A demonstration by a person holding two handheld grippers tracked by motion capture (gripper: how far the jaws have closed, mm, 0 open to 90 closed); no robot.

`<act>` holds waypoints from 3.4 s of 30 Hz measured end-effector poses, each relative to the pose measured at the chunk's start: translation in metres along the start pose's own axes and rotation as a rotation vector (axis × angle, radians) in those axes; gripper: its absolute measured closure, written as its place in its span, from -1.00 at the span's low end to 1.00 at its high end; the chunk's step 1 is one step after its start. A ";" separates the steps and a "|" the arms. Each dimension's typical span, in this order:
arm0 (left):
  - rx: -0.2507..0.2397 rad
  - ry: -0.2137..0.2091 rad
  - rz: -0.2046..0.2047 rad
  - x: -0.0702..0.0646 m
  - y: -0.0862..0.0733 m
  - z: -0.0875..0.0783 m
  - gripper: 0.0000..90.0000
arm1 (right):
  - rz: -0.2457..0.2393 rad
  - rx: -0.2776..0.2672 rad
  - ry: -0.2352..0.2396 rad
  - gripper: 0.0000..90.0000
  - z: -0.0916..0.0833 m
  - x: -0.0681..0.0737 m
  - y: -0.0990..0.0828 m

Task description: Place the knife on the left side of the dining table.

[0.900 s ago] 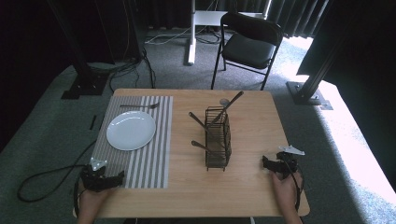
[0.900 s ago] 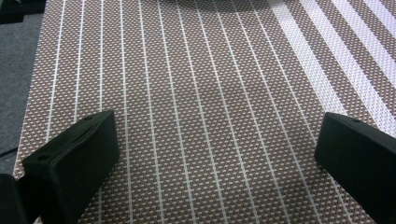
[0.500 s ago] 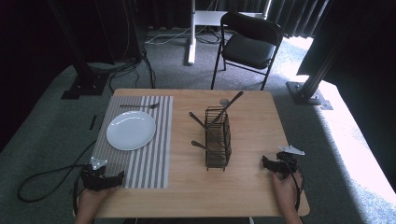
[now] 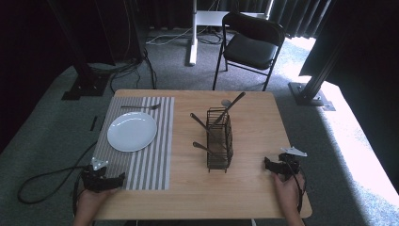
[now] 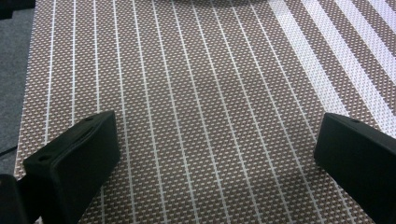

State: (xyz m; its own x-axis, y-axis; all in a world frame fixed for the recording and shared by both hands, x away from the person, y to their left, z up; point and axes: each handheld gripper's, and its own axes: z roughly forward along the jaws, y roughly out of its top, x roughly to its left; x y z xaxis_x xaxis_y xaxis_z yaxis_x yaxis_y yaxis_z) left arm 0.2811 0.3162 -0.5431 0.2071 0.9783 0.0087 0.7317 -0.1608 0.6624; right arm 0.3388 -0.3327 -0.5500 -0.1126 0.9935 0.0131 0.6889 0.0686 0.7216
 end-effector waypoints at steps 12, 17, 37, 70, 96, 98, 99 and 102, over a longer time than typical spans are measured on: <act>-0.044 -0.076 0.019 -0.010 0.024 -0.008 -0.97 | 0.000 0.000 0.000 -0.75 0.000 0.000 0.000; -0.075 -0.113 0.045 -0.019 0.039 -0.013 -0.97 | 0.000 0.000 0.000 -0.75 0.000 0.000 0.000; -0.147 -0.228 0.149 -0.056 0.092 -0.020 -0.97 | -0.001 -0.001 0.000 -0.75 0.000 0.000 0.000; -0.246 -0.409 0.289 -0.127 0.185 -0.033 -0.97 | -0.001 -0.002 0.000 -0.74 0.000 0.000 0.000; -0.240 -0.533 0.313 -0.193 0.229 -0.009 -0.66 | 0.000 -0.001 0.000 -0.74 0.000 0.000 0.000; -0.237 -0.550 0.310 -0.197 0.229 -0.005 -0.43 | 0.000 -0.001 0.000 -0.74 0.000 0.000 0.000; -0.238 -0.550 0.310 -0.198 0.229 -0.005 -0.31 | 0.000 -0.001 0.000 -0.74 0.000 0.000 0.000; -0.231 -0.564 0.331 -0.202 0.227 -0.002 0.04 | 0.001 -0.001 0.000 -0.74 0.000 0.000 0.000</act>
State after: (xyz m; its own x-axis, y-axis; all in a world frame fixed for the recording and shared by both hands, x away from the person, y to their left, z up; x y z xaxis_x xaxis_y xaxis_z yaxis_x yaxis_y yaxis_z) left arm 0.4043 0.0828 -0.3930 0.7473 0.6550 -0.1121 0.4281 -0.3455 0.8351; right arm 0.3388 -0.3329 -0.5501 -0.1122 0.9936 0.0135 0.6881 0.0680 0.7224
